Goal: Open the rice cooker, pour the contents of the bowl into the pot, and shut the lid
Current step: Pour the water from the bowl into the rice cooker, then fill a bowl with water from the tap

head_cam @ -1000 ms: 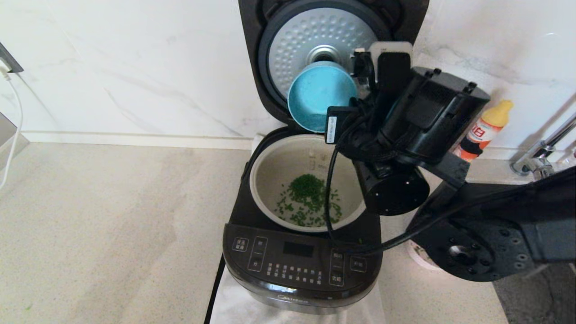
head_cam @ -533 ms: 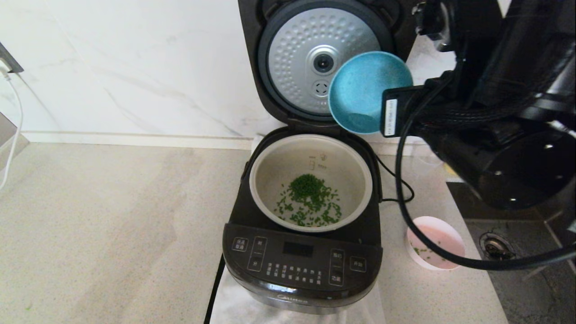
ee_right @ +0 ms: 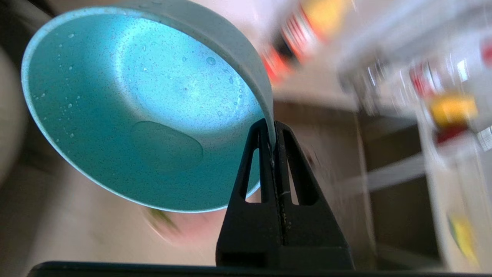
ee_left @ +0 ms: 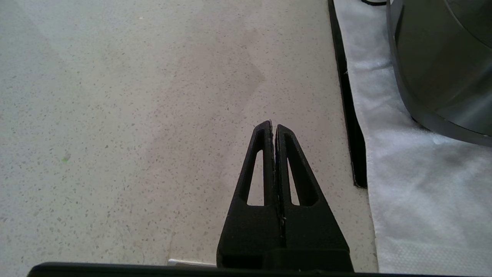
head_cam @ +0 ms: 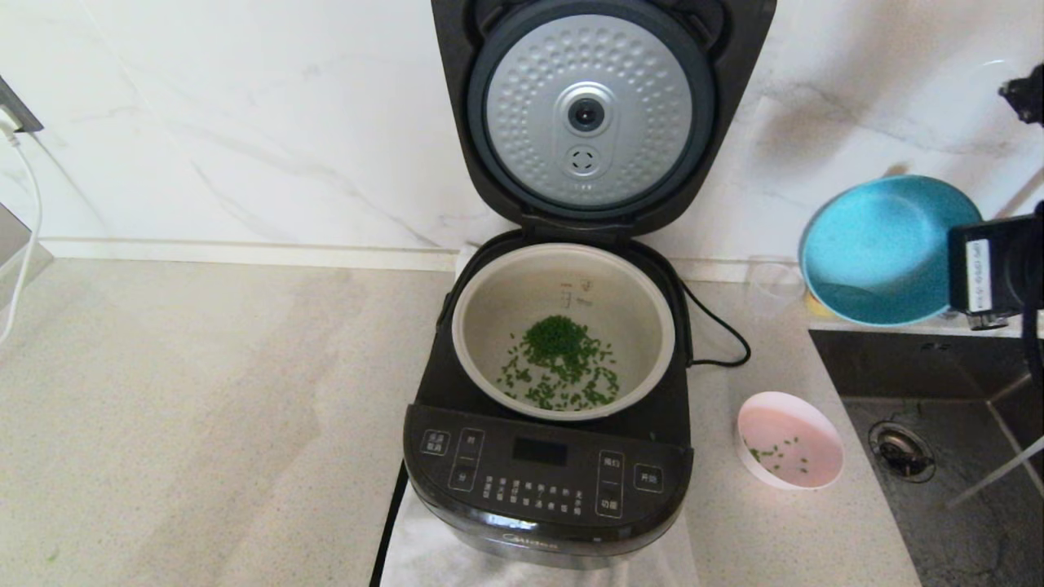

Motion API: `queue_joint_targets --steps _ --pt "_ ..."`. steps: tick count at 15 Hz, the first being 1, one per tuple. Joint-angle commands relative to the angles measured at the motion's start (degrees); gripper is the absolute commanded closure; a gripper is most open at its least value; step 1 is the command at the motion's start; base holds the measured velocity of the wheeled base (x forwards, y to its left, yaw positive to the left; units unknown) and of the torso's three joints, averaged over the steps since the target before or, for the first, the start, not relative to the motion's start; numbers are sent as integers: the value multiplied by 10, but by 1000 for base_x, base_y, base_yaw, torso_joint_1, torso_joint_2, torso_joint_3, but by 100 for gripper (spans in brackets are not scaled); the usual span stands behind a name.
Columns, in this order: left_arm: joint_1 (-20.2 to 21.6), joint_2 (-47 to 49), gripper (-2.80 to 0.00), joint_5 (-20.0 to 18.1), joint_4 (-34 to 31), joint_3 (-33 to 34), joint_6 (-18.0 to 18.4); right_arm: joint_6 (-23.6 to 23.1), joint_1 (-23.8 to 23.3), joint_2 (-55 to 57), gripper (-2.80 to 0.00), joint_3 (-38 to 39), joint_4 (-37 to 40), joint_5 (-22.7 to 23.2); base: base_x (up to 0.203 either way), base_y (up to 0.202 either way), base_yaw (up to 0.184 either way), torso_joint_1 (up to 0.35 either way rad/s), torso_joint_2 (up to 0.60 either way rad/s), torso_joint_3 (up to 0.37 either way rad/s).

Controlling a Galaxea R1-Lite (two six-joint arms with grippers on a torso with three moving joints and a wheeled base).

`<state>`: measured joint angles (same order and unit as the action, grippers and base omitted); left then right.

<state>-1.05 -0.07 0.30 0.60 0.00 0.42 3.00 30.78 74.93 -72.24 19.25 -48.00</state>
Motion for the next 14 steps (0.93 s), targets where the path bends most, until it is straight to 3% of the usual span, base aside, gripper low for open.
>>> queue_joint_targets --steps 1,4,6,9,14 --pt "0 0 0 0 0 5 0 34 -102 -35 0 2 106 84 0 0 0 0 0 0" --pt "0 0 0 0 0 5 0 78 -248 -28 0 10 185 227 0 0 0 0 0 0" --pt "0 0 0 0 0 5 0 86 -347 -19 0 28 207 294 0 0 0 0 0 0" --pt "0 0 0 0 0 5 0 84 -481 5 0 78 216 374 0 0 0 0 0 0" --pt "0 0 0 0 0 5 0 87 -630 60 0 100 197 458 0 0 0 0 0 0"
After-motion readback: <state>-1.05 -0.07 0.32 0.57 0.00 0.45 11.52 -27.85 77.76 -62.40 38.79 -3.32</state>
